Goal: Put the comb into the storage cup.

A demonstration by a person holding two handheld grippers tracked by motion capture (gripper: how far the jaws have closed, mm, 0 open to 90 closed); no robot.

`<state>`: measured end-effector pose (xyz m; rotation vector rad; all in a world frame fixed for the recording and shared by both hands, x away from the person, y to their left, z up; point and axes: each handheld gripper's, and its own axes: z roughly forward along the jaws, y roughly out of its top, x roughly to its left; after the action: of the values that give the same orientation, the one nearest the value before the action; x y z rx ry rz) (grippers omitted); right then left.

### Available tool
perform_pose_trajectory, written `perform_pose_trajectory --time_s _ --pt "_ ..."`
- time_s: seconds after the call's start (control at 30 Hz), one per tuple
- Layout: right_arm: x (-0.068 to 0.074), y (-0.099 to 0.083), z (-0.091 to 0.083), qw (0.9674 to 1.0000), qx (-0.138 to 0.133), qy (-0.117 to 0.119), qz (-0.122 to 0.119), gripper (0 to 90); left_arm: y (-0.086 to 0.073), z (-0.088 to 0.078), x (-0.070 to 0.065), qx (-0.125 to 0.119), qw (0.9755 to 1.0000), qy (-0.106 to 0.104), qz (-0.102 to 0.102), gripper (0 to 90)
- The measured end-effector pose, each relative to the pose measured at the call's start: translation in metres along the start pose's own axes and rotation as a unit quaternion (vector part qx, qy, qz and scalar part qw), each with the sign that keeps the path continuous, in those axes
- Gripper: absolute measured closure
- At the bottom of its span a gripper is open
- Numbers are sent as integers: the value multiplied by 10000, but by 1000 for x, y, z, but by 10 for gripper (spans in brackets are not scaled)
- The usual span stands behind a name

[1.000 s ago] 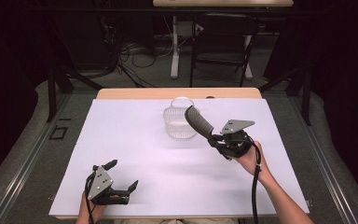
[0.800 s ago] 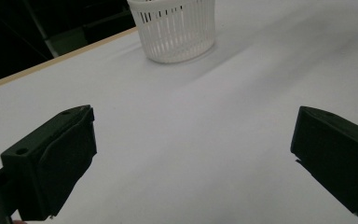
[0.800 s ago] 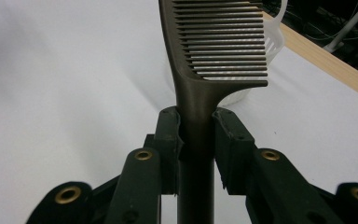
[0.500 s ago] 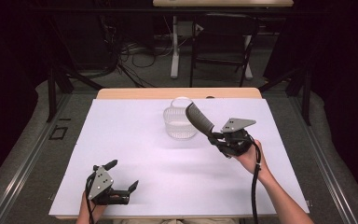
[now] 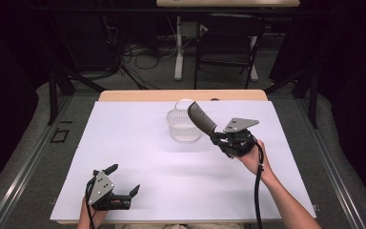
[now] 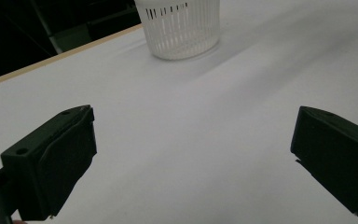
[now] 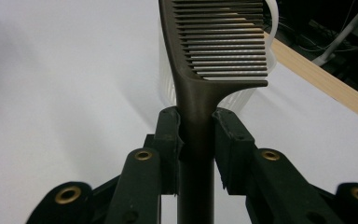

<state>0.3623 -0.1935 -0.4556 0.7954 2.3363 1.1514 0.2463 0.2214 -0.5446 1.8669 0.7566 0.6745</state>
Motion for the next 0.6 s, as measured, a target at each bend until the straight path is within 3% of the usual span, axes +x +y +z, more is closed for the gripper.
perform_pose_trajectory --time_s 0.6 --pt "-3 7 -3 9999 -122 -47 19 725 0 1 -1 14 10000 7 11 2"
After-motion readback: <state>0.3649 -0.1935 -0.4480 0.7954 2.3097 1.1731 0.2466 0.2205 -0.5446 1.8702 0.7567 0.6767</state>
